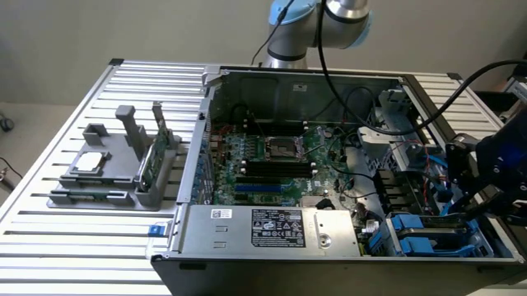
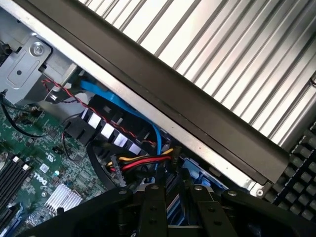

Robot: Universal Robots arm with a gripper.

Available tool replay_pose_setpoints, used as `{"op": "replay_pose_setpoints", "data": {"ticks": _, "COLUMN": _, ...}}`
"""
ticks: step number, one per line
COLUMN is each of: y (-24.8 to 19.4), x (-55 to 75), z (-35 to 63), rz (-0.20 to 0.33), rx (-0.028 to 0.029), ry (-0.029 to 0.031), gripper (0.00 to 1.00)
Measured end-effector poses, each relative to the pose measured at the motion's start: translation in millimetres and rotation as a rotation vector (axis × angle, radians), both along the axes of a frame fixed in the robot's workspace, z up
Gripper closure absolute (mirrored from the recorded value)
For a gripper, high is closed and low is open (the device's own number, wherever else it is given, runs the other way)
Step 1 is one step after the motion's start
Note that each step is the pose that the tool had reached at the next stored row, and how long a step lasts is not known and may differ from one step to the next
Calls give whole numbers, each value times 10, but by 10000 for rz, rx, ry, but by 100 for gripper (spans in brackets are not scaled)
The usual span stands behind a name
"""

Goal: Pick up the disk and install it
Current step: 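Insert the first disk wire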

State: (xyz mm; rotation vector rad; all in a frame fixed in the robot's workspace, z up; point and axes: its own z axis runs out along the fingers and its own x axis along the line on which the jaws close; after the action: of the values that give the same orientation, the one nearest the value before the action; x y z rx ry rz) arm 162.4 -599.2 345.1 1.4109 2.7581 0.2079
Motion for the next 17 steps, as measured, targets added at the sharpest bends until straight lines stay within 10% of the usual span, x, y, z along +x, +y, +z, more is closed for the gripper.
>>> {"op": "replay_pose_setpoints", "data": {"ticks": 17, "y": -39, "x": 86, "z": -69, "rz": -1, "rx": 386, "ry": 356, "gripper": 75}}
